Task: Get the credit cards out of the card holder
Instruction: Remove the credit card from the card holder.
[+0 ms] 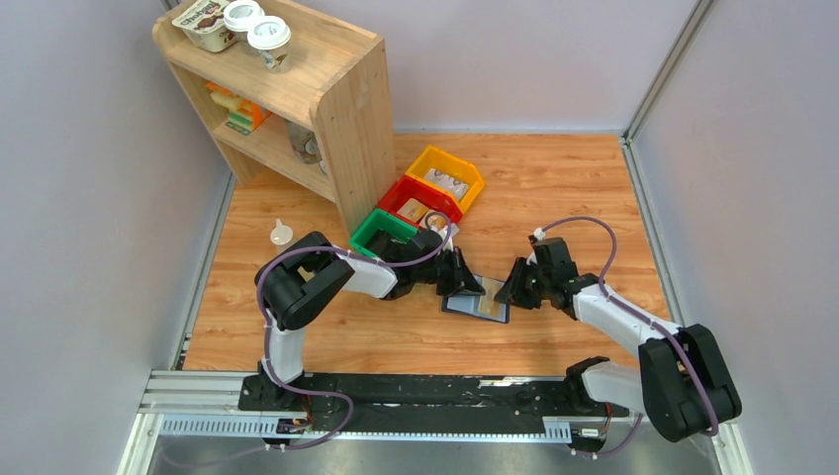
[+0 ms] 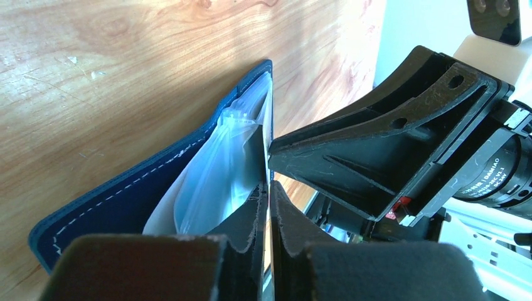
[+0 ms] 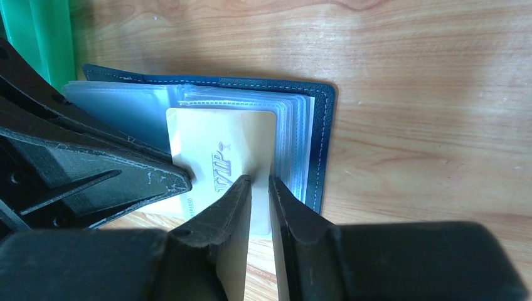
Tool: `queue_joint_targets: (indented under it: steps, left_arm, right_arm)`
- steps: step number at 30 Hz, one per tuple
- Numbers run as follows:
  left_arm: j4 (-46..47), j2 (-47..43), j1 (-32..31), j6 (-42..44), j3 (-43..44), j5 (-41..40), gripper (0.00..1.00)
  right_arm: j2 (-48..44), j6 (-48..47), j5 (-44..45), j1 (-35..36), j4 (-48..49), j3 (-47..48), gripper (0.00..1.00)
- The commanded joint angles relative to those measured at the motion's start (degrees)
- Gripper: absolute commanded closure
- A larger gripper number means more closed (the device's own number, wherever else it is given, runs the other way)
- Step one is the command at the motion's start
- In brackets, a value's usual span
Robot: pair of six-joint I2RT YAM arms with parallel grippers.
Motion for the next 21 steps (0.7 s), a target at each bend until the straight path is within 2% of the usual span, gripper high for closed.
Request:
queue_joint_targets:
  steps: [1,2,11,21]
  left_arm:
    - [7.0,-1.0,-1.0,-1.0,0.6,2.6,0.97]
    - [6.0,-1.2,-0.9,-0.7,0.2,2.3,1.0]
    - [3.5,-4.6,2.6,0.5,-4.5,2.4,1.0]
    - [-5.3,-8.7,3.6,5.0,-6.3,1.2,1.0]
  right_arm:
    - [2.8,-0.3,1.4,0.6,-2.2,-1.1,0.76]
    - [2.9,-0.3,1.7,0.6,-2.3,-1.1,0.77]
    - [5.5,-0.4,3.1,0.1,-3.4,-0.6,0.78]
    - [7.3,0.2,5.1,-0.9,-5.3,-0.4,0.81]
